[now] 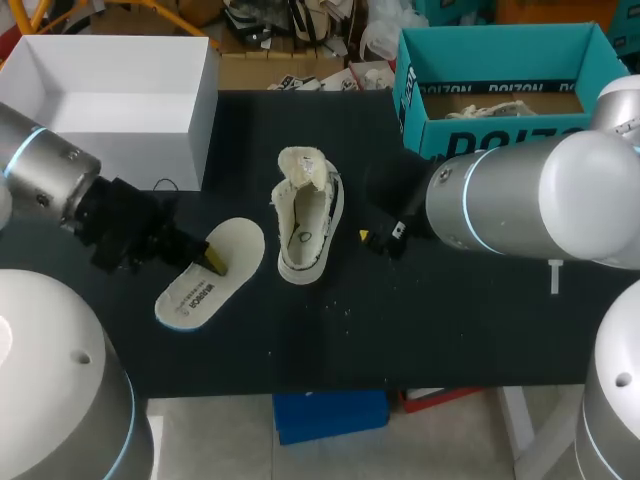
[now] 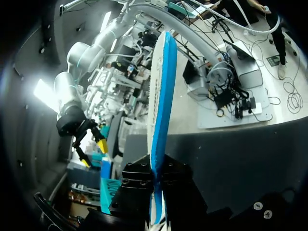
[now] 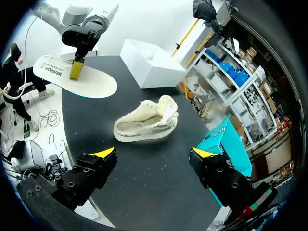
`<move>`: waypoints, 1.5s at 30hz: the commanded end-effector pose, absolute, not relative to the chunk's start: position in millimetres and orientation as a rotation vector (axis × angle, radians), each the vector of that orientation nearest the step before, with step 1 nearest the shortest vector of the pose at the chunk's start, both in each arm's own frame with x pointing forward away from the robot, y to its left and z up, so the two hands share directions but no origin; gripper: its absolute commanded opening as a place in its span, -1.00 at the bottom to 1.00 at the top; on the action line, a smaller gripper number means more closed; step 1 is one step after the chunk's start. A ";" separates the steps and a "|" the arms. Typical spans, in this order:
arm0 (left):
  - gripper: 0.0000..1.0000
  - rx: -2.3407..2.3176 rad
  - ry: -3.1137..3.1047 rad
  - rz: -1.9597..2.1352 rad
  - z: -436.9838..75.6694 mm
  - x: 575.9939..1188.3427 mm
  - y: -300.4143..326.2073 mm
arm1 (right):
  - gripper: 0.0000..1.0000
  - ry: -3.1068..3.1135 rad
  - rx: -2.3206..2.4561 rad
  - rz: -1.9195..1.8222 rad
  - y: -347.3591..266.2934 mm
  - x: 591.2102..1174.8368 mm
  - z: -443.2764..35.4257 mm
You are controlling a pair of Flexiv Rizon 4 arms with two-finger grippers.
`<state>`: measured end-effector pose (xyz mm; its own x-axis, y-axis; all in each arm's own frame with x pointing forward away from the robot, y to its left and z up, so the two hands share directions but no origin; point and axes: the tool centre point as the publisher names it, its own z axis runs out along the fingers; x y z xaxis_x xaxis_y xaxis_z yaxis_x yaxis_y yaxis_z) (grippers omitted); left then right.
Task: Take the shoe out of the shoebox, open the shoe tongue, remove and reinsert the insole, then place the shoe into the shoebox
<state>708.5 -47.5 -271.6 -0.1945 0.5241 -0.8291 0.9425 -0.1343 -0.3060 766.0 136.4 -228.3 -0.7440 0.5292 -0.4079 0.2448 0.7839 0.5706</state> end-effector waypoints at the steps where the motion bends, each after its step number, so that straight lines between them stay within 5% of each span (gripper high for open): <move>1: -1.00 1.641 1.705 -1.278 -271.8 709.2 -47.3 | 1.00 2.405 0.575 0.666 137.0 766.0 -229.4; 45: -1.00 1.856 1.839 -1.347 -341.4 805.3 -123.9 | 1.00 2.405 0.575 0.666 137.0 766.0 -229.4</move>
<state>792.9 -114.3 -333.5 -0.1922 0.6831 -0.7046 0.8946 -0.1731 -0.4119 765.7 135.9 -227.9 -0.7443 0.5289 -0.4078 0.2447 0.7841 0.5704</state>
